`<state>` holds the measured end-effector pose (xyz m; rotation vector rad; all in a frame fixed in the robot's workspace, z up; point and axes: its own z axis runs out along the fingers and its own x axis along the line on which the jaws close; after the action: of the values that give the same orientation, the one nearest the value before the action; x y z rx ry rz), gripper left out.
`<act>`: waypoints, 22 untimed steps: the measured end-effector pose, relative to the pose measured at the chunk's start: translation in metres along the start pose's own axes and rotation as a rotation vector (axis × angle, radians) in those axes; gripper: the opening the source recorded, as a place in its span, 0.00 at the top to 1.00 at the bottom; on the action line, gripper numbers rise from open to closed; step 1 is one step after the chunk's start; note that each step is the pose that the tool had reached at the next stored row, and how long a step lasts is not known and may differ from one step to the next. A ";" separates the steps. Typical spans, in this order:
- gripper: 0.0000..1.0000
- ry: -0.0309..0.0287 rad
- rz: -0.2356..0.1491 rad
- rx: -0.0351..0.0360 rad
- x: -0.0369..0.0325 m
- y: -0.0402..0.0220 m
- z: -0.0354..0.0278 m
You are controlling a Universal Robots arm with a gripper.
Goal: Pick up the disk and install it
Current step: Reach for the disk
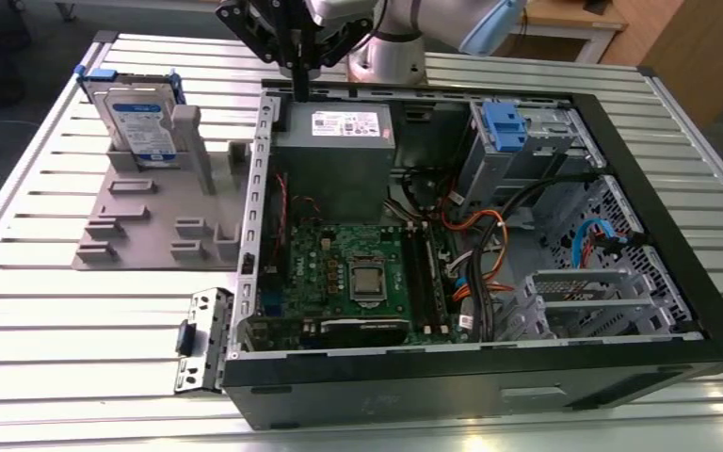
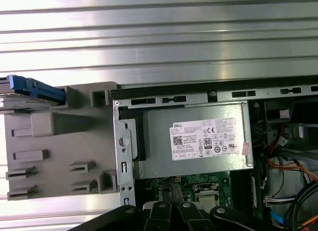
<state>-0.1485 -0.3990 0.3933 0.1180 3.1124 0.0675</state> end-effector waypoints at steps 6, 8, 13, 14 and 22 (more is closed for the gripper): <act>0.90 -0.0002 0.000 -0.0005 0.0061 -0.0004 -0.0001; 0.90 -0.0002 0.000 -0.0005 0.0074 -0.0005 -0.0002; 0.90 -0.0002 0.000 -0.0005 0.0112 -0.0008 -0.0003; 0.90 -0.0002 0.000 -0.0004 0.0120 -0.0008 -0.0003; 0.90 -0.0002 0.000 -0.0005 0.0182 -0.0013 -0.0004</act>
<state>-0.1668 -0.3989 0.3932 0.1180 3.1122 0.0683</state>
